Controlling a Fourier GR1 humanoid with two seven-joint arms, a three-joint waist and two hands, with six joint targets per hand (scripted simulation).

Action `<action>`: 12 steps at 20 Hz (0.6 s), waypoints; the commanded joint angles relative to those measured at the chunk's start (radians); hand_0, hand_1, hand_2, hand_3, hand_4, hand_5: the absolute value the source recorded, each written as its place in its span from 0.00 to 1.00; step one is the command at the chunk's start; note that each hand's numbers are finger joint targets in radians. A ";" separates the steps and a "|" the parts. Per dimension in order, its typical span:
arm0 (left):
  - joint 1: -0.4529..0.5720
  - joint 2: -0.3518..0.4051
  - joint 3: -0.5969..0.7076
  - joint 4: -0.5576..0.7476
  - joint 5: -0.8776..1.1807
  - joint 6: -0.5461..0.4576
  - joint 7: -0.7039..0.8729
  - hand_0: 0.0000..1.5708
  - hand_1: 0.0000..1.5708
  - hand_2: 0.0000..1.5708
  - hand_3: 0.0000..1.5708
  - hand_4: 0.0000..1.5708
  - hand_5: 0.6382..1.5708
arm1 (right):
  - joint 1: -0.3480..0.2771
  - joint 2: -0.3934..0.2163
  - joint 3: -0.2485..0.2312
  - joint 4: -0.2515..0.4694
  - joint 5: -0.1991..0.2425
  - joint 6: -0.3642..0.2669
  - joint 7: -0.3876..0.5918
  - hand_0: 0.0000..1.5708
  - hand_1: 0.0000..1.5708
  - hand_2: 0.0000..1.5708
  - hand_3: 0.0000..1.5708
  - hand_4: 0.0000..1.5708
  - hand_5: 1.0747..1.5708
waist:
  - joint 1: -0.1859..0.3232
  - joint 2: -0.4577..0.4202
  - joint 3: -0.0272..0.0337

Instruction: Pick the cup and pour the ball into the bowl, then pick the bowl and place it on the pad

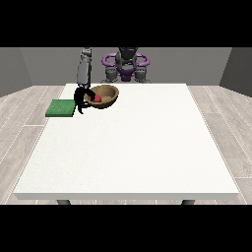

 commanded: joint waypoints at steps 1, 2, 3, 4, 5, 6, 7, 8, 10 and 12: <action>0.020 0.022 0.024 0.052 0.003 -0.009 -0.002 0.00 0.00 0.00 0.00 0.76 0.95 | 0.037 -0.182 0.007 0.020 0.082 -0.080 0.233 1.00 1.00 1.00 0.75 0.64 0.95 | -0.043 -0.021 0.0051; 0.017 0.003 0.006 0.045 -0.007 0.012 0.014 0.00 0.00 0.00 0.00 0.76 0.95 | 0.032 -0.203 0.022 0.012 0.092 -0.081 0.271 1.00 1.00 1.00 0.71 0.65 0.95 | -0.063 -0.045 0.0055; 0.054 -0.004 0.012 0.054 -0.015 -0.008 -0.029 0.00 0.00 0.00 0.00 0.76 0.95 | 0.026 -0.196 0.022 -0.006 0.079 -0.084 0.286 1.00 1.00 1.00 0.68 0.65 0.97 | -0.064 -0.037 0.0060; 0.051 0.017 0.025 0.072 -0.010 -0.008 -0.014 0.00 0.00 0.00 0.00 0.76 0.96 | 0.027 -0.262 0.015 -0.014 0.066 -0.031 0.321 1.00 1.00 1.00 0.66 0.65 0.97 | -0.088 -0.038 0.0049; 0.062 0.024 0.033 0.069 -0.020 -0.011 -0.045 0.00 0.00 0.00 0.00 0.76 0.97 | 0.013 -0.262 0.014 -0.021 0.056 -0.033 0.349 1.00 1.00 1.00 0.65 0.66 0.97 | -0.083 -0.032 0.0067; 0.061 0.024 0.034 0.098 -0.017 -0.005 -0.024 0.00 0.00 0.00 0.00 0.76 0.97 | -0.007 -0.268 0.036 -0.055 0.065 -0.042 0.417 1.00 1.00 1.00 0.62 0.67 0.97 | -0.099 -0.058 0.0072; 0.077 0.033 0.046 0.099 -0.016 -0.011 -0.037 0.00 0.00 0.00 0.00 0.76 0.97 | 0.013 -0.316 0.038 -0.053 0.074 -0.009 0.438 1.00 1.00 1.00 0.62 0.67 0.97 | -0.104 -0.071 0.0078; 0.064 0.084 0.070 0.146 0.001 -0.039 -0.017 0.00 0.00 0.00 0.00 0.77 0.96 | 0.004 -0.346 0.038 -0.069 0.067 0.025 0.466 1.00 1.00 1.00 0.55 0.68 0.97 | -0.133 -0.068 0.0087; 0.115 0.030 0.038 0.121 -0.044 -0.009 -0.065 0.00 0.00 0.00 0.00 0.77 0.97 | -0.022 -0.408 0.040 -0.078 0.078 0.043 0.538 1.00 1.00 1.00 0.46 0.67 0.98 | -0.148 -0.098 0.0101; 0.124 0.035 0.048 0.151 -0.028 -0.023 -0.060 0.00 0.00 0.00 0.00 0.77 0.97 | -0.074 -0.487 0.032 -0.090 0.065 0.101 0.638 1.00 1.00 1.00 0.43 0.69 0.99 | -0.146 -0.120 0.0106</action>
